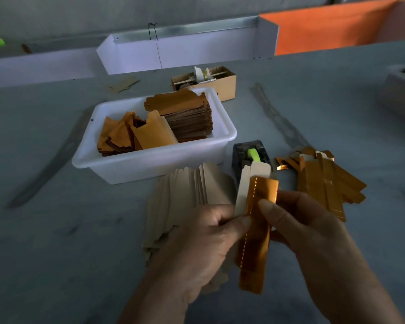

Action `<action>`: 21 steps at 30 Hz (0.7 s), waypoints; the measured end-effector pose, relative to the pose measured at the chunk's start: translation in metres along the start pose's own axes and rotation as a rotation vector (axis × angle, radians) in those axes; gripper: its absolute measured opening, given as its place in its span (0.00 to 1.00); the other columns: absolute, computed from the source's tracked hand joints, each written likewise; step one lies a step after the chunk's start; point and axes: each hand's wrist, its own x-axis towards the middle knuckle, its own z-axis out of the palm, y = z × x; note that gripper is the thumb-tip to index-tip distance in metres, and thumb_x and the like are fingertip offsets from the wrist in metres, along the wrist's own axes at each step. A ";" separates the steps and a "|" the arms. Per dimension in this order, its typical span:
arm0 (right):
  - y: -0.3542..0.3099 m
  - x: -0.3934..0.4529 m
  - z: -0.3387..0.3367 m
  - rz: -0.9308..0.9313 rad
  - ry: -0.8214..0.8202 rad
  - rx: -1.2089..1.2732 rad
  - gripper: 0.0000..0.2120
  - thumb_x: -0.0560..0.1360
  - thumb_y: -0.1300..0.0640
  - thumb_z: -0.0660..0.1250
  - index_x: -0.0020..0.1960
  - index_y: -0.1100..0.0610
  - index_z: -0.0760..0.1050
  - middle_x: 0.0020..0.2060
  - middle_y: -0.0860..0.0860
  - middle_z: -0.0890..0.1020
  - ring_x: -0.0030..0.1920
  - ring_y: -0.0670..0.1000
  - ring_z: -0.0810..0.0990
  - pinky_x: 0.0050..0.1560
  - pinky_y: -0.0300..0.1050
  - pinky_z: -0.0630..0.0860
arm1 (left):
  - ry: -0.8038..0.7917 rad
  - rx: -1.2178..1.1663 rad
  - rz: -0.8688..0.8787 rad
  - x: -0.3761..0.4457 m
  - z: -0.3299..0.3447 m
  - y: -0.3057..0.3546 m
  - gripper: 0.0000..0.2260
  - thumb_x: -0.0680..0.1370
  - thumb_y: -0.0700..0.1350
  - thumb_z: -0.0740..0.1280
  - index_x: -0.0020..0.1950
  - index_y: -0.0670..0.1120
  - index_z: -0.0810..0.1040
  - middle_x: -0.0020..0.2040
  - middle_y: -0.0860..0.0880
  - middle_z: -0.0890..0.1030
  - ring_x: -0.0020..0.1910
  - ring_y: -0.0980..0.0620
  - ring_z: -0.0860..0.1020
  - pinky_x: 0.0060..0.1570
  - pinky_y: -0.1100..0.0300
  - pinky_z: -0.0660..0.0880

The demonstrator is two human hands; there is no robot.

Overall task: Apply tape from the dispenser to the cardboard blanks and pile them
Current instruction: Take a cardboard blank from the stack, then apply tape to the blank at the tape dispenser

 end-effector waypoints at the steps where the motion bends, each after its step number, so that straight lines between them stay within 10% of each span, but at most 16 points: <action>1: -0.001 -0.001 0.000 0.044 -0.057 0.053 0.20 0.58 0.43 0.68 0.47 0.51 0.80 0.41 0.50 0.84 0.45 0.50 0.83 0.50 0.50 0.78 | -0.020 -0.020 -0.011 0.000 0.001 0.000 0.08 0.77 0.50 0.67 0.41 0.51 0.83 0.31 0.57 0.79 0.30 0.63 0.74 0.33 0.69 0.68; 13: 0.006 0.006 0.006 0.072 0.025 0.100 0.05 0.71 0.58 0.68 0.46 0.51 0.80 0.40 0.52 0.85 0.43 0.53 0.84 0.48 0.52 0.79 | 0.447 0.181 0.128 0.001 0.022 -0.005 0.06 0.73 0.49 0.71 0.49 0.55 0.82 0.44 0.56 0.82 0.43 0.60 0.81 0.43 0.64 0.79; 21: 0.003 0.007 0.012 -0.011 0.080 0.066 0.05 0.69 0.56 0.71 0.45 0.54 0.79 0.33 0.49 0.83 0.35 0.45 0.83 0.34 0.35 0.77 | 0.598 1.098 0.348 0.000 0.054 -0.003 0.14 0.63 0.39 0.71 0.47 0.40 0.85 0.35 0.46 0.77 0.35 0.48 0.77 0.26 0.61 0.72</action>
